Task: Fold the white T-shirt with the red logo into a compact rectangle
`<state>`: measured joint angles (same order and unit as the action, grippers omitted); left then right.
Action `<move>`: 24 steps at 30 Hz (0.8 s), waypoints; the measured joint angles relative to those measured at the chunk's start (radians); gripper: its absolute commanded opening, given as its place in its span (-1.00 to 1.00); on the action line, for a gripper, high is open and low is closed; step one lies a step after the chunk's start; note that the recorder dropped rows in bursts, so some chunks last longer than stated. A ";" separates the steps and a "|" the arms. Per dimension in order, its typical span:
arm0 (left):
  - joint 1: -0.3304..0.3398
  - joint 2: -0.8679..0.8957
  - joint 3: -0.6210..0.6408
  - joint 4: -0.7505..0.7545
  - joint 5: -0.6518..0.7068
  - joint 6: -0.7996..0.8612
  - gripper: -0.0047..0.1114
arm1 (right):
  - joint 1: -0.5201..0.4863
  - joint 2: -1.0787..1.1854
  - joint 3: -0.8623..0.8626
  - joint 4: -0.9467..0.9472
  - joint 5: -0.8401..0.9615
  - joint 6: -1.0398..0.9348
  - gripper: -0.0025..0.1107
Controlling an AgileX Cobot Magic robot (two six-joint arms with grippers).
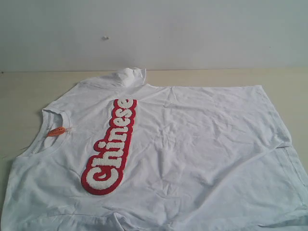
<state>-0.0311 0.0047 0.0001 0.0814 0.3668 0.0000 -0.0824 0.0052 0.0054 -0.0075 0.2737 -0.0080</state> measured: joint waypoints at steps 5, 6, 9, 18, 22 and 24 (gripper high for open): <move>0.000 0.000 0.000 0.076 0.000 0.044 -0.92 | 0.000 0.000 0.000 -0.006 -0.004 -0.004 -0.96; 0.000 0.000 0.000 0.078 -0.007 0.046 -0.92 | 0.000 0.000 0.000 -0.014 -0.017 -0.012 -0.96; 0.000 0.000 0.000 0.075 -0.080 0.046 -0.92 | 0.000 0.000 0.000 -0.021 -0.100 -0.029 -0.96; 0.000 0.000 0.002 0.005 -0.383 -0.020 -0.92 | 0.000 0.000 0.000 0.072 -0.371 0.110 -0.96; 0.000 0.000 0.002 0.005 -0.581 -0.146 -0.92 | 0.000 0.000 0.000 0.098 -0.480 0.247 -0.96; 0.000 0.000 0.002 0.005 -0.626 -0.238 -0.92 | 0.000 0.000 0.000 0.101 -0.523 0.272 -0.96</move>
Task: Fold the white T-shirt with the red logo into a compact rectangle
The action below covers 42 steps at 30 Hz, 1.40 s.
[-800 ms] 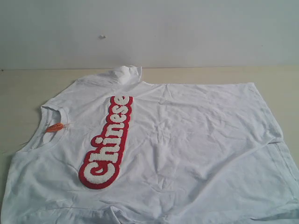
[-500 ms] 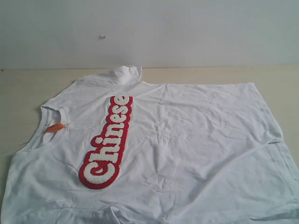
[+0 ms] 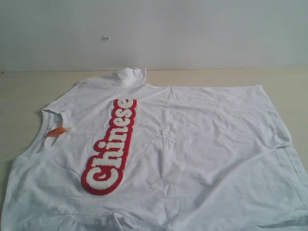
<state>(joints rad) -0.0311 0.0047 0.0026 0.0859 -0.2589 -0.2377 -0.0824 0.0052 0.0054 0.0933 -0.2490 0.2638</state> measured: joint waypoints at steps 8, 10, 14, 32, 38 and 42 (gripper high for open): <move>0.000 0.005 -0.033 0.216 -0.028 -0.525 -0.92 | 0.000 0.000 -0.120 -0.025 0.060 0.096 -0.96; 0.000 0.039 -0.093 0.384 -0.030 -0.698 -0.92 | 0.000 0.006 -0.190 -0.048 0.123 0.100 -0.96; 0.000 0.165 -0.232 0.736 -0.066 -1.041 -0.92 | 0.000 0.070 -0.332 -0.063 0.249 0.100 -0.96; 0.000 0.850 -0.721 1.619 -0.349 -1.571 -0.92 | 0.000 0.675 -0.934 0.275 0.953 -0.655 -0.80; 0.000 1.079 -0.758 1.657 -0.414 -1.556 -0.92 | 0.000 0.933 -1.000 0.273 1.027 -0.676 -0.47; 0.000 1.223 -0.791 1.661 -0.300 -1.564 -0.82 | 0.000 1.132 -1.044 0.273 1.061 -0.681 -0.28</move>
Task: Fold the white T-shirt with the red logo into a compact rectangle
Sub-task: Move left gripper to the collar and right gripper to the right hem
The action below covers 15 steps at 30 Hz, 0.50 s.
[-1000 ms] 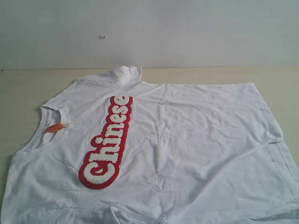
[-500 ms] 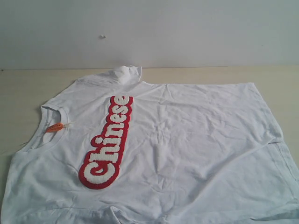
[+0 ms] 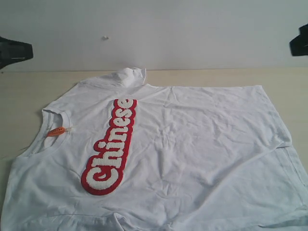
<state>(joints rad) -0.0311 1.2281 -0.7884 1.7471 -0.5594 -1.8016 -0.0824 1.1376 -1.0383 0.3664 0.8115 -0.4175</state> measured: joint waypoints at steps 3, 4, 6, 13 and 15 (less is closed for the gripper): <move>0.000 0.113 -0.021 0.003 0.123 0.085 -0.43 | 0.000 0.128 -0.042 0.000 0.005 -0.049 -0.07; 0.000 0.151 -0.034 0.003 0.151 0.105 -0.26 | 0.000 0.167 -0.058 0.000 0.005 -0.067 0.00; 0.000 0.220 -0.068 0.003 0.185 0.123 0.12 | 0.000 0.234 -0.098 -0.012 0.009 -0.085 0.12; 0.000 0.391 -0.247 0.003 0.143 0.120 0.08 | 0.000 0.506 -0.363 -0.184 0.224 0.122 0.13; 0.000 0.421 -0.297 0.003 0.090 0.110 0.08 | 0.000 0.579 -0.457 -0.192 0.312 0.142 0.13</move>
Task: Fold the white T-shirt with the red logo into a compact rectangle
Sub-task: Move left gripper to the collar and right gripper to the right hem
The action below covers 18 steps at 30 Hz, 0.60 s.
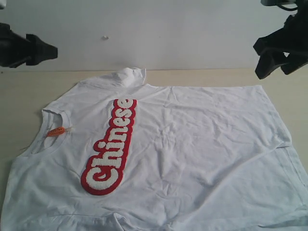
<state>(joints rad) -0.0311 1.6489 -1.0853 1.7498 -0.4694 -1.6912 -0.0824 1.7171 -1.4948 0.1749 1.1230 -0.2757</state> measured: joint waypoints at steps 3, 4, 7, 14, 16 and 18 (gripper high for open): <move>0.002 0.053 -0.093 0.000 -0.156 -0.065 0.08 | 0.000 0.084 -0.090 0.012 0.060 -0.012 0.13; 0.002 0.082 -0.136 -0.002 -0.243 -0.088 0.08 | 0.000 0.100 -0.108 0.026 0.062 -0.034 0.13; -0.005 0.181 -0.267 -0.005 -0.486 -0.115 0.08 | 0.000 0.114 -0.129 0.097 0.057 -0.135 0.13; -0.058 0.233 -0.326 0.007 -0.347 0.183 0.08 | 0.000 0.075 -0.137 0.238 0.055 -0.384 0.13; -0.091 0.209 -0.318 0.008 -0.088 0.266 0.07 | 0.000 0.071 -0.139 0.242 0.046 -0.420 0.13; -0.128 0.200 -0.309 0.013 0.190 0.330 0.04 | 0.000 0.071 -0.141 0.238 0.022 -0.439 0.13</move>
<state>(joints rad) -0.1592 1.8486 -1.3943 1.7624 -0.2799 -1.3614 -0.0824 1.7879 -1.6356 0.4126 1.1453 -0.7151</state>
